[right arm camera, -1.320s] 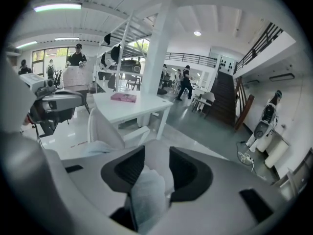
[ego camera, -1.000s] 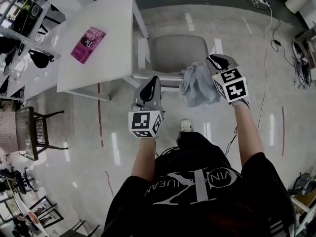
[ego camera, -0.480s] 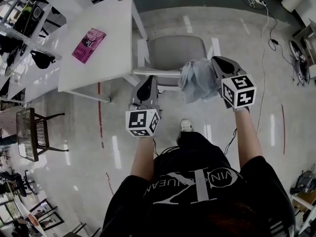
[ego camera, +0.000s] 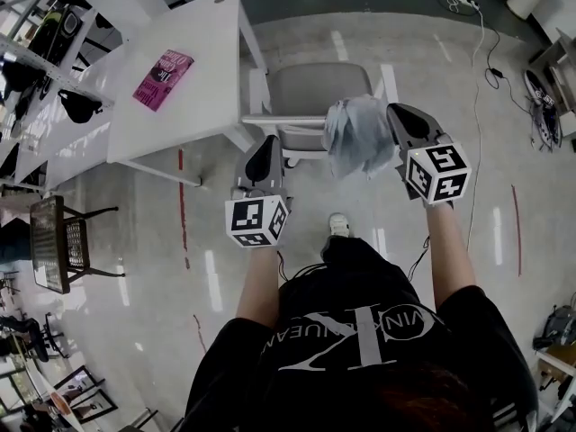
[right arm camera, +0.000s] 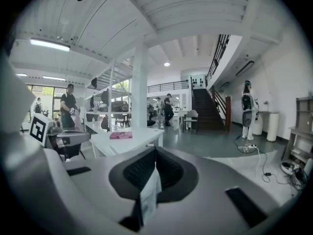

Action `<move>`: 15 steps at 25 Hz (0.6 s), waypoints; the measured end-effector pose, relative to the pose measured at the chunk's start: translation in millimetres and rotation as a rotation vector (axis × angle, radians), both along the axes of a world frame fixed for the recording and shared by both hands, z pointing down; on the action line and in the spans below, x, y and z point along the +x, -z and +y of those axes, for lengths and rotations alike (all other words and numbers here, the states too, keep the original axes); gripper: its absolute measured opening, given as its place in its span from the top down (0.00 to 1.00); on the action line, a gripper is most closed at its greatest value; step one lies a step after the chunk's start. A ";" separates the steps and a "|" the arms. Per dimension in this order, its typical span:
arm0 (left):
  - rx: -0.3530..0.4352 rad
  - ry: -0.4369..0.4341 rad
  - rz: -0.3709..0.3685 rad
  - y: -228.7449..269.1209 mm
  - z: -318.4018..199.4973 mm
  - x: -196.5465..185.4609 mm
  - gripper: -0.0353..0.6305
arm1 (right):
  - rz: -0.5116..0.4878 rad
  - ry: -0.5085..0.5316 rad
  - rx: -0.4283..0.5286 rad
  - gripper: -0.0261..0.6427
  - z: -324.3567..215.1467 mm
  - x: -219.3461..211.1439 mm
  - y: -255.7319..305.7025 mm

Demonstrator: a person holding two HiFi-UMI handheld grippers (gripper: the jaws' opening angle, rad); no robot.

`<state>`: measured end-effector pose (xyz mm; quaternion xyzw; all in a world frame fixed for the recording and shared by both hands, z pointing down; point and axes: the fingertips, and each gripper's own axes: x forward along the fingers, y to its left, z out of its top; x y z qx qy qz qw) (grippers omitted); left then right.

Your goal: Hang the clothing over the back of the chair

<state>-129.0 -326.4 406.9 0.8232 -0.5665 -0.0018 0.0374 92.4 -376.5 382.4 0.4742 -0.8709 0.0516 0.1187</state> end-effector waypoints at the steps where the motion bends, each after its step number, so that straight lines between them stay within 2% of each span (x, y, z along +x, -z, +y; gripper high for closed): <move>1: 0.002 0.001 -0.001 1.2 3.5 -0.4 0.93 | -0.006 0.000 0.004 0.94 4.6 -0.3 1.2; 15: 0.023 0.022 0.000 13.8 53.5 -10.7 0.93 | -0.098 0.005 0.089 0.94 68.2 -1.6 15.2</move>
